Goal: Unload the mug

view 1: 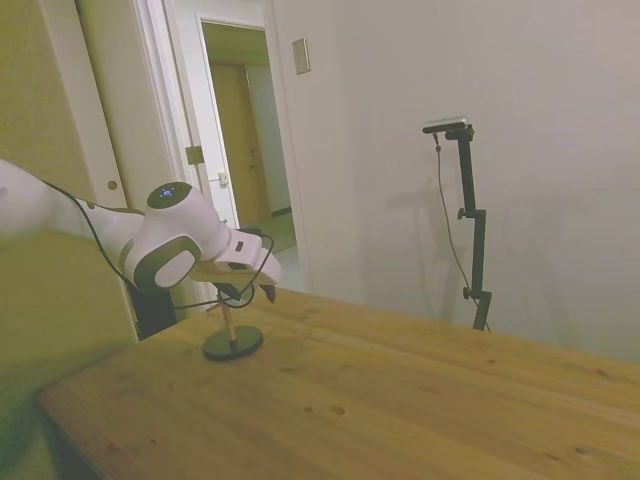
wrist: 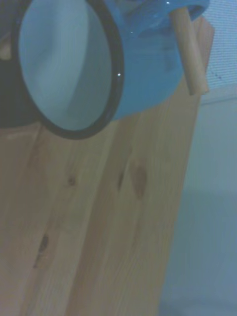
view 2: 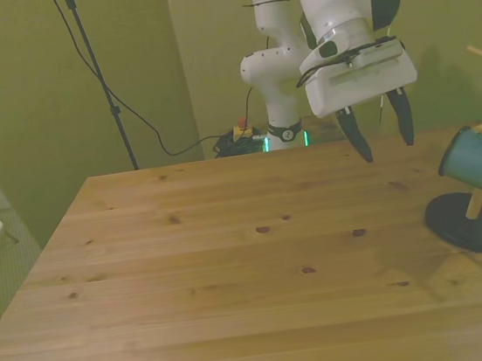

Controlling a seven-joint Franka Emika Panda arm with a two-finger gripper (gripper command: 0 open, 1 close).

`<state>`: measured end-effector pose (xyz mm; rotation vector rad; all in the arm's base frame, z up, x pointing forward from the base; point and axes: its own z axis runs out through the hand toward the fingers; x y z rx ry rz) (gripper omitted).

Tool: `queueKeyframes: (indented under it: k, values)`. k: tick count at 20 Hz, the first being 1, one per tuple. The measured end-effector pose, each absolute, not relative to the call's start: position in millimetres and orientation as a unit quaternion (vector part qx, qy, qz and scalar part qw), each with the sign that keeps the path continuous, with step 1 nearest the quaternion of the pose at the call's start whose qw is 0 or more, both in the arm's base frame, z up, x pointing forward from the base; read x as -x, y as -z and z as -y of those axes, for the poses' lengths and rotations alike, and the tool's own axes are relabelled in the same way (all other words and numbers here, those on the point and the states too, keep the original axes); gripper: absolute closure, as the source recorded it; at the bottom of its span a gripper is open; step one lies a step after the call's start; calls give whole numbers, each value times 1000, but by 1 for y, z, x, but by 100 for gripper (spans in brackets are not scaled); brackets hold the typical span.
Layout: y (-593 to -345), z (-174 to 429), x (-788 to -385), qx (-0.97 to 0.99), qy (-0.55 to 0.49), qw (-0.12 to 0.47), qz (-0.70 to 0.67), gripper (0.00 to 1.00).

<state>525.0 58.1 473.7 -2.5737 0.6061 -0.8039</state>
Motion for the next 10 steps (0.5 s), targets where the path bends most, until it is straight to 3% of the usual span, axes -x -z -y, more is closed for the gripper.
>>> queueKeyframes:
  k: [10]
  values:
    - [-454,-90,-559,911,304,224,-167,0]
